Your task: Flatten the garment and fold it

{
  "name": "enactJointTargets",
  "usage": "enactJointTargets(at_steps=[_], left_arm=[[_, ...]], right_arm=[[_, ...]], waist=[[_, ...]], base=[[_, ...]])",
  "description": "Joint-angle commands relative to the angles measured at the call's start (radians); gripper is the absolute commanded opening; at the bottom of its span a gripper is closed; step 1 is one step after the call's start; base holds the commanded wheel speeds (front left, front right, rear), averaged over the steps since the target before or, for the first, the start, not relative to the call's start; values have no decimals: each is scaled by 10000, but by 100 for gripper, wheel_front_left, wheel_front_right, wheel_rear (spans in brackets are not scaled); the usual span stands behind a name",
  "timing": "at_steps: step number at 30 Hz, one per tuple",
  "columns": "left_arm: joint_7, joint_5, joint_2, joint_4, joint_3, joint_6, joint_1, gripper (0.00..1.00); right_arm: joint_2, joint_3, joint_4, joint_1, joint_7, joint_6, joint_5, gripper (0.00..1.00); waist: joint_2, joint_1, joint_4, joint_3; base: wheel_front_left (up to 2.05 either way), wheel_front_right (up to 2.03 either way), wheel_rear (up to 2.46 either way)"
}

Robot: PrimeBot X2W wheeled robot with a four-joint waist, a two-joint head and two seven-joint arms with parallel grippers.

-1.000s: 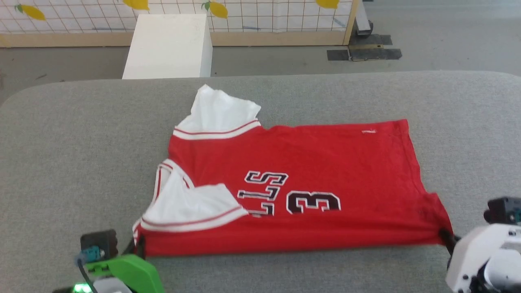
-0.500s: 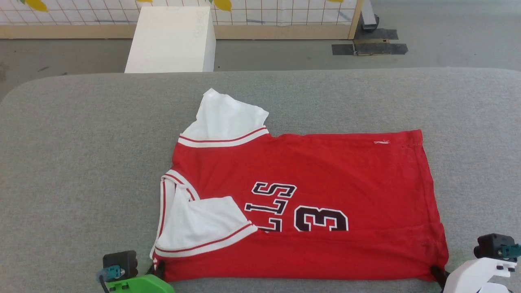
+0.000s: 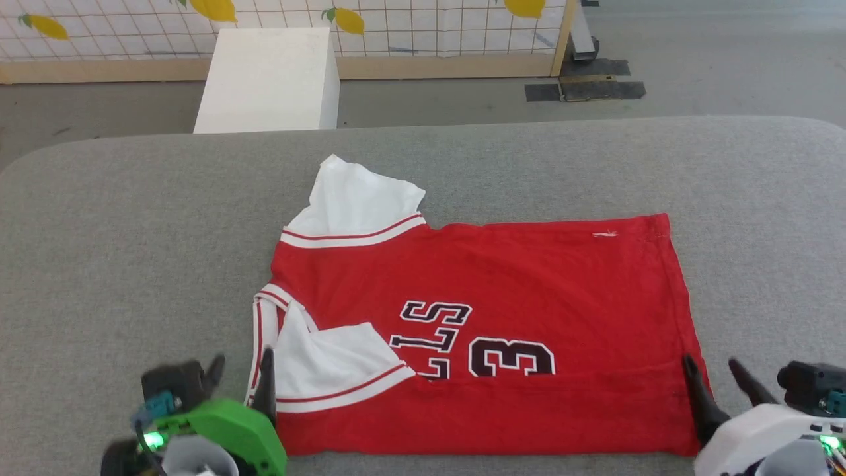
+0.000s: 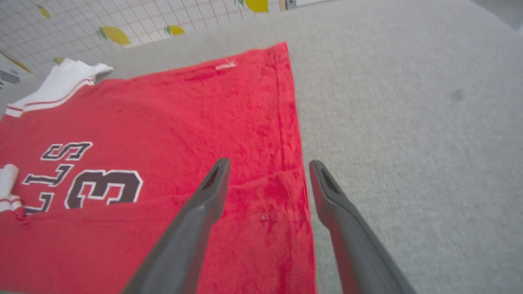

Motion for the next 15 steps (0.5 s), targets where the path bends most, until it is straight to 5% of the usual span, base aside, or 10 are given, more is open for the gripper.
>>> enactJointTargets(at_steps=[1,8,15], left_arm=[[-143,253,148,0,36,-115,-405,100],[-451,1110,293,568,-76,-1003,-2848,100],[307,1295,381,2300,-201,-2453,-5931,100]], right_arm=[[1,224,-163,-215,-506,-15,-225,100],[-53,739,-423,-840,-2750,-15,-1023,100],[-127,1277,-434,-1799,-3416,-15,-1276,100]], waist=[[-1,0,-86,88],[-1,0,-299,887],[-1,0,-801,2124]], base=[[0,0,0],[0,0,0],[0,0,0]])
